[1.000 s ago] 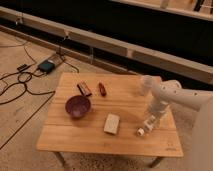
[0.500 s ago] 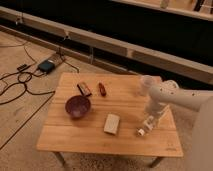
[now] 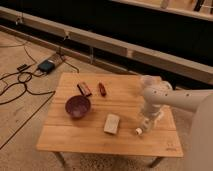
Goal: Stand the bottle upright
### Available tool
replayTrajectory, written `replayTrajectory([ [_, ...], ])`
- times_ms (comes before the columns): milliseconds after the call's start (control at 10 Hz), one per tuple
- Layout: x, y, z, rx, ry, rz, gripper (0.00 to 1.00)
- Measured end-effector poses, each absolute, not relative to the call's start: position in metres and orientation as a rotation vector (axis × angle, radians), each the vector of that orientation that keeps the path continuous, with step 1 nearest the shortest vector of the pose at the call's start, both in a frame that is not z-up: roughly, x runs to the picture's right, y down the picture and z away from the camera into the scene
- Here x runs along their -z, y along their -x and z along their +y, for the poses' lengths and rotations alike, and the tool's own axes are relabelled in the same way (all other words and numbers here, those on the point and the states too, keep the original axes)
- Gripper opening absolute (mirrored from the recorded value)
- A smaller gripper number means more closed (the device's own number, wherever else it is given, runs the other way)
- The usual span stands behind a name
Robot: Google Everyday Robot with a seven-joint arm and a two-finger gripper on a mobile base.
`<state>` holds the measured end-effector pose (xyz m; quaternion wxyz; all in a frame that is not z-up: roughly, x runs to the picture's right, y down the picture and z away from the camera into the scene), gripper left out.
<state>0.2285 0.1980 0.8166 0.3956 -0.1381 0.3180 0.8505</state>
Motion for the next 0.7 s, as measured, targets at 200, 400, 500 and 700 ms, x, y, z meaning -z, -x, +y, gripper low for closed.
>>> replayTrajectory([
  [200, -0.815, -0.226, 0.202, -2.157, 0.353, 0.814, 0.65],
  [400, -0.814, -0.228, 0.205, -2.177, 0.35, 0.829, 0.65],
  [500, -0.813, -0.231, 0.207, -2.191, 0.345, 0.842, 0.65],
  [700, -0.812, -0.237, 0.209, -2.222, 0.331, 0.862, 0.65],
])
